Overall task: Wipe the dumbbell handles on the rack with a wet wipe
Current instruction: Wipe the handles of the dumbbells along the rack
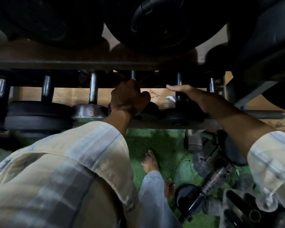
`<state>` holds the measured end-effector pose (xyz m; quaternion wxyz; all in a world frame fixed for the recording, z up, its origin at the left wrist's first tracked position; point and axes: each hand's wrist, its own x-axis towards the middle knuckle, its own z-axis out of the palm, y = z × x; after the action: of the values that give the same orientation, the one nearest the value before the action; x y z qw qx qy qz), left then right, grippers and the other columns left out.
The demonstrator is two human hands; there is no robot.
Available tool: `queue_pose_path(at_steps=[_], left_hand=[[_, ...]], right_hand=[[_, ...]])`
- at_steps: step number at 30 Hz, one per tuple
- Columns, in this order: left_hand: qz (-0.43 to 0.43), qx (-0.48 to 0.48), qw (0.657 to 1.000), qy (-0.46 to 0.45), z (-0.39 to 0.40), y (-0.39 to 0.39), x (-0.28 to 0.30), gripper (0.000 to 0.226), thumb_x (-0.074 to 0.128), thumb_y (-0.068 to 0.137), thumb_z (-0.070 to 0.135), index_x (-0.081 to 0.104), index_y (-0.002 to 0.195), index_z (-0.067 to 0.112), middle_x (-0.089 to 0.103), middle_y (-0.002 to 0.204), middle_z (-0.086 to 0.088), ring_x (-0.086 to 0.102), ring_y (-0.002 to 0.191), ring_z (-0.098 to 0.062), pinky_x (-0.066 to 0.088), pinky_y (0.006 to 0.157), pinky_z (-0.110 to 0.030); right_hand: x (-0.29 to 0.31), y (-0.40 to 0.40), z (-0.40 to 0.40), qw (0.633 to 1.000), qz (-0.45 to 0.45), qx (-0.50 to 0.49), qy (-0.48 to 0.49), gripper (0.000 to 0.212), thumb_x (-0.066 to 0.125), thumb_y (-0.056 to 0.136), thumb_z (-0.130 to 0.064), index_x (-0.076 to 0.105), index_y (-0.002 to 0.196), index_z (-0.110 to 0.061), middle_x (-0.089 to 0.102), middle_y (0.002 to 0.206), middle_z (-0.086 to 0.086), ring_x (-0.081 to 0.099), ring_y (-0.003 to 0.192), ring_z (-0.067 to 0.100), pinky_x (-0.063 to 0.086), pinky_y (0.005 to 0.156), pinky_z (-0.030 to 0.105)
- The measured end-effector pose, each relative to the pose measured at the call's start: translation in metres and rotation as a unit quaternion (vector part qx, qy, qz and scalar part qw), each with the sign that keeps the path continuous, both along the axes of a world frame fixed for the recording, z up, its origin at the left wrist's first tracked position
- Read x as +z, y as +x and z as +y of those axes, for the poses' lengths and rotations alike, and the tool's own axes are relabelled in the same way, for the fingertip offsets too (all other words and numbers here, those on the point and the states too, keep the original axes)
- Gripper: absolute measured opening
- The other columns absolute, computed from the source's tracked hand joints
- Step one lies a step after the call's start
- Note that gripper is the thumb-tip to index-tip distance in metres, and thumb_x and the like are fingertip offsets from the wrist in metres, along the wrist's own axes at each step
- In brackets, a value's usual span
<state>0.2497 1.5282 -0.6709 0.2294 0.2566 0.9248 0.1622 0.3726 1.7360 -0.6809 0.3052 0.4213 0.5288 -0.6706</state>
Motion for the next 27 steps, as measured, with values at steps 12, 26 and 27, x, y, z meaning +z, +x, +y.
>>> queue_pose_path(at_steps=[12, 26, 27], left_hand=[[0.008, 0.004, 1.000, -0.009, 0.001, -0.001, 0.000, 0.030, 0.054, 0.073, 0.050, 0.056, 0.069, 0.021, 0.054, 0.074, 0.002, 0.059, 0.077, -0.028, 0.034, 0.069, -0.032], [0.023, 0.010, 1.000, 0.004, 0.001, -0.001, -0.003, 0.037, 0.053, 0.072, 0.052, 0.068, 0.084, 0.020, 0.070, 0.095, -0.008, 0.066, 0.093, -0.034, 0.043, 0.073, -0.034], [0.023, 0.010, 1.000, 0.004, 0.001, 0.000, -0.003, 0.037, 0.055, 0.073, 0.051, 0.068, 0.086, 0.019, 0.070, 0.097, -0.009, 0.066, 0.094, -0.035, 0.042, 0.073, -0.034]], right_hand=[[-0.008, 0.025, 0.008, 0.968, 0.046, 0.129, 0.209, 0.039, 0.080, 0.082, -0.038, 0.066, 0.110, -0.014, 0.066, 0.103, 0.003, 0.066, 0.102, 0.027, 0.050, 0.084, 0.026], [-0.009, 0.013, 0.014, 0.764, 0.240, 0.178, 0.572, 0.015, 0.084, 0.078, -0.027, 0.079, 0.091, -0.022, 0.068, 0.090, -0.004, 0.066, 0.080, 0.014, 0.048, 0.074, 0.025], [-0.009, 0.015, 0.017, 0.768, 0.241, 0.204, 0.557, 0.013, 0.084, 0.078, -0.029, 0.079, 0.089, -0.023, 0.069, 0.088, -0.005, 0.068, 0.079, 0.013, 0.052, 0.075, 0.028]])
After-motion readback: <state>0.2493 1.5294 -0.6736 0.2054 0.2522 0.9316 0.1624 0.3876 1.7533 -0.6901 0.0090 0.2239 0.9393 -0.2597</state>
